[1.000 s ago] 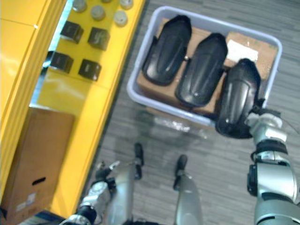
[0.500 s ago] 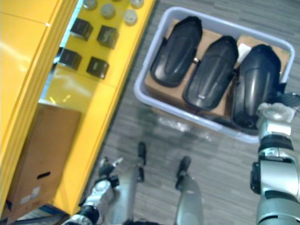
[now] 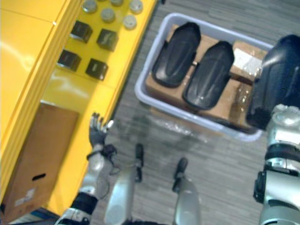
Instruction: Walk over and take plastic housings, then place them on the shelf
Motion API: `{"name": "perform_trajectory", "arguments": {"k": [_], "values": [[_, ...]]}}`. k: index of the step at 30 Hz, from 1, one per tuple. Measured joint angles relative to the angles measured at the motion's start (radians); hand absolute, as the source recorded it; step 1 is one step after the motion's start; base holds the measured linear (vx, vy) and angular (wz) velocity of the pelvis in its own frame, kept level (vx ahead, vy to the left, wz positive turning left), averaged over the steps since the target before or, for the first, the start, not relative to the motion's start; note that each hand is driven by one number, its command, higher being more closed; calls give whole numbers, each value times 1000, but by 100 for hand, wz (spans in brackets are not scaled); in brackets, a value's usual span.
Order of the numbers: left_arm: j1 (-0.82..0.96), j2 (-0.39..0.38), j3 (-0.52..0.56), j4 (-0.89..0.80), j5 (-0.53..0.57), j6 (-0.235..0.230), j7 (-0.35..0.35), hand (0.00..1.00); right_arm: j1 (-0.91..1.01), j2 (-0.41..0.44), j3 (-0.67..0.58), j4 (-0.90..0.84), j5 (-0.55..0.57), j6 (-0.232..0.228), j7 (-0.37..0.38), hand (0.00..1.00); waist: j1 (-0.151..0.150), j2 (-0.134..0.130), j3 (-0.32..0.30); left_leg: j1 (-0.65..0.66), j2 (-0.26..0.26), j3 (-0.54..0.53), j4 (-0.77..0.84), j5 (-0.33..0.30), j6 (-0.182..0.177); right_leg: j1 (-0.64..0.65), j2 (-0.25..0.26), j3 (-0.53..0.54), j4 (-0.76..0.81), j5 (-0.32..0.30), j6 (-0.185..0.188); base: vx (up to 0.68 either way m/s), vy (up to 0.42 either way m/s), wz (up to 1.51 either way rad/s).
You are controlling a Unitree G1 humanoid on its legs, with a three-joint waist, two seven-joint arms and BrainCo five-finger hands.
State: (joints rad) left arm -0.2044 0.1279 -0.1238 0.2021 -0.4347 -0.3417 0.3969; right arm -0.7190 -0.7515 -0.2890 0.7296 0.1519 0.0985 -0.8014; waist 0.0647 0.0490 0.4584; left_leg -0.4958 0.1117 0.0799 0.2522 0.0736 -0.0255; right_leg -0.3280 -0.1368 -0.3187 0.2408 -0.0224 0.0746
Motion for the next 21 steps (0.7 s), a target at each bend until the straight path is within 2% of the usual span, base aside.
{"name": "perform_trajectory", "arguments": {"k": [3, 6, 10, 13, 16, 18, 21], "values": [[21, 33, 30, -163, -5, 27, -56, 0, 67, 2, -43, -160, -83, 5, -30, 100, -3, -16, 9, 69, -5, 6, -33, -1, -2, 67, -2, -5, -29, 3, 0, 89, 9, 4], [16, 68, 77, -330, -40, 64, -143, 0, 147, 6, -108, -392, -187, 5, -60, 100, -29, -25, 14, 133, -22, 10, -86, 3, -5, 125, -7, -11, -64, 5, 5, 80, 12, 6], [-2, 71, 83, -414, -80, 112, -203, 0, 190, 27, -141, -507, -265, -13, -74, 100, -47, -29, 10, 220, -44, 21, -144, 5, -4, 204, -18, -14, -108, 12, 17, 104, 23, 3], [-30, 81, 62, -438, -108, 152, -227, 0, 213, 98, -133, -612, -331, -45, -70, 100, -57, -43, -37, 264, -59, 36, -214, 25, -1, 231, -24, -12, -150, 19, 29, 129, 26, -4], [-68, 80, 25, -438, -114, 193, -249, 0, 219, 177, -67, -651, -405, -81, -44, 100, -63, -54, -70, 337, -67, 37, -269, 33, -2, 288, -27, -28, -169, 20, 31, 153, -6, 5], [-71, 76, -27, -438, -114, 225, -254, 0, 226, 237, 49, -655, -472, -117, -8, 100, -62, -54, -141, 389, -72, 37, -317, 36, -4, 328, -27, -39, -186, 20, 31, 169, -9, 6], [-81, 54, -58, -438, -114, 260, -254, 0, 230, 290, 160, -682, -528, -157, 24, 100, -55, -55, -187, 433, -76, 37, -332, 37, -3, 374, -28, -47, -196, 20, 31, 137, 1, 12]]}}
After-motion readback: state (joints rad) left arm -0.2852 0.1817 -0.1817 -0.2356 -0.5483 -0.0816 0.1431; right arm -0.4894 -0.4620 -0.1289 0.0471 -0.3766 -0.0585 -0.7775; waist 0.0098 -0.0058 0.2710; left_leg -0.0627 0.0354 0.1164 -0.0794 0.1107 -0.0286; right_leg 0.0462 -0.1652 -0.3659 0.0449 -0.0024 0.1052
